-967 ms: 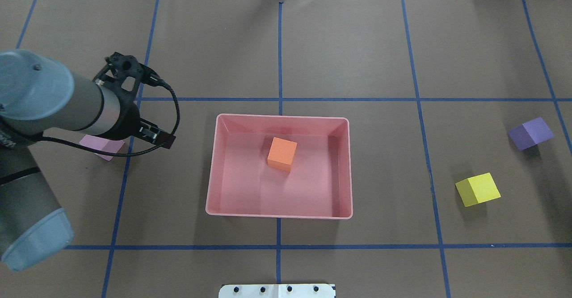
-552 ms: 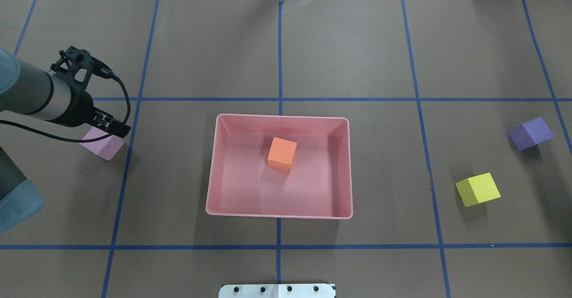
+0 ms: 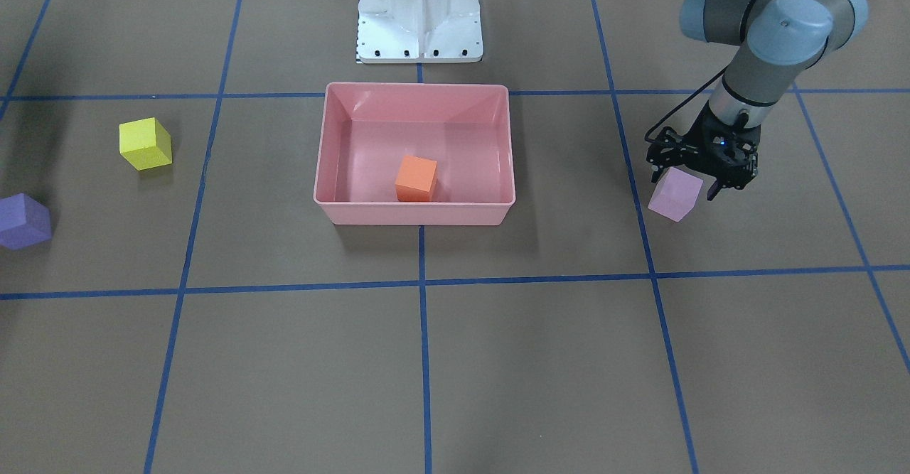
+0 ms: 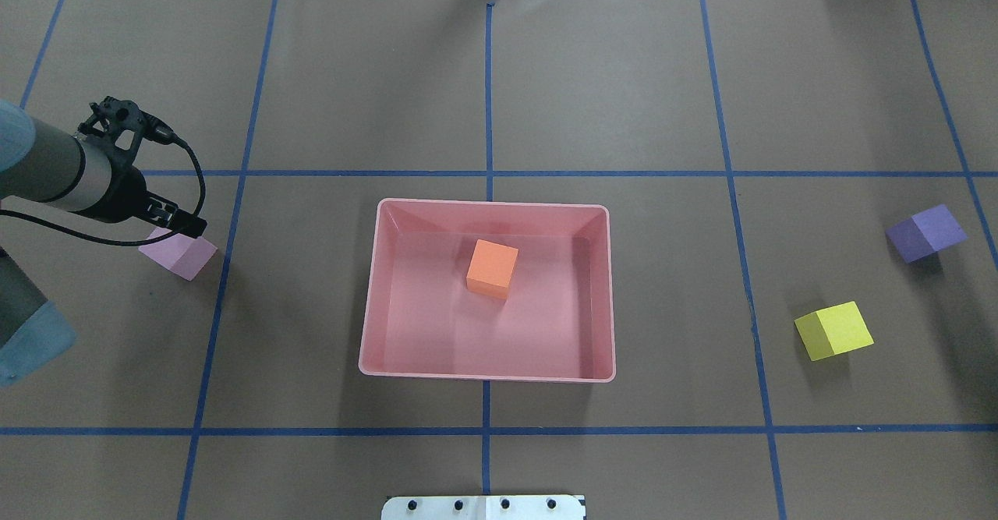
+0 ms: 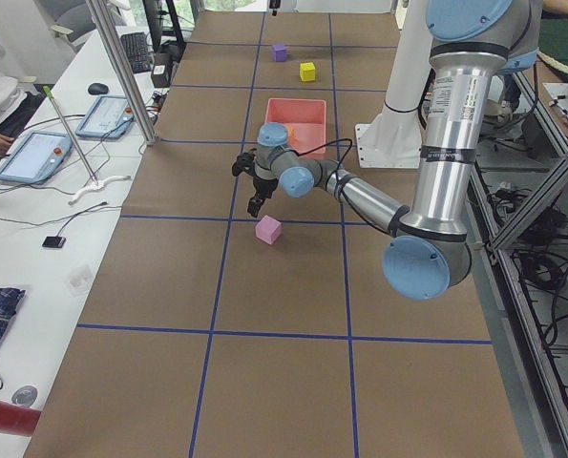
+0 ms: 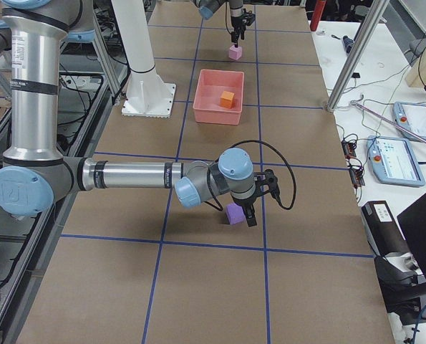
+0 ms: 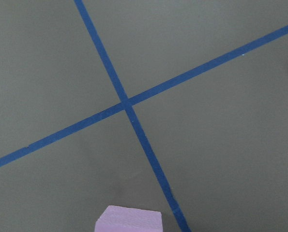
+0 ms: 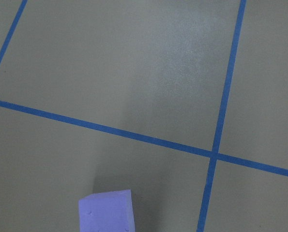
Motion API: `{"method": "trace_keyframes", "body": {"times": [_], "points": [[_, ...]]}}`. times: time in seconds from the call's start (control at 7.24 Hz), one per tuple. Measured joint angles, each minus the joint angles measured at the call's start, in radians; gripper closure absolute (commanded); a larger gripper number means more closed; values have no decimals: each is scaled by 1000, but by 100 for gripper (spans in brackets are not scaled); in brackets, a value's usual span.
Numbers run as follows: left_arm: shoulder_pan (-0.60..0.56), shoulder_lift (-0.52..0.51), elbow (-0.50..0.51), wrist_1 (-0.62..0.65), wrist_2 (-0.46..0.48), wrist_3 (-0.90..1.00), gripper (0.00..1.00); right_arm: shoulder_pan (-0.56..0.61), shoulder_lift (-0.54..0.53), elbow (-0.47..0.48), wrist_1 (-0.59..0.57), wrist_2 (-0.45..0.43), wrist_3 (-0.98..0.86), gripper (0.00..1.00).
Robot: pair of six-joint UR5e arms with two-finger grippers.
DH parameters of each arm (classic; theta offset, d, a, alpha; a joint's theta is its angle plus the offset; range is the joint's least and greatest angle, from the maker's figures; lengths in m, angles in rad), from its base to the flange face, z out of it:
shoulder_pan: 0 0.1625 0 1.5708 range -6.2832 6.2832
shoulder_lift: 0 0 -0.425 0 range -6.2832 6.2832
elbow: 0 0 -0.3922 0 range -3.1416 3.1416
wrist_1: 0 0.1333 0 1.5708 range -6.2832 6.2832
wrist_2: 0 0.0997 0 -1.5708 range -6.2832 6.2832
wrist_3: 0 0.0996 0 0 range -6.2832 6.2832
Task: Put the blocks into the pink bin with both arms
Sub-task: 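Move the left gripper back down onto the lilac cube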
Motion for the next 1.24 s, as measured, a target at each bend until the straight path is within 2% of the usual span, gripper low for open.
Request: {"method": "trace_keyframes", "body": {"times": [0.41,0.97,1.24], "points": [[4,7,86,-121,-1,-40,0,0,0,-2,-1,-3,-2,0],[8,13,99,-137,-4,-57,0,-1,0,-3,0,-4,-4,0],[10,13,103,-159,-37,-105,0,-2,-3,-3,0,-4,-5,0]]}}
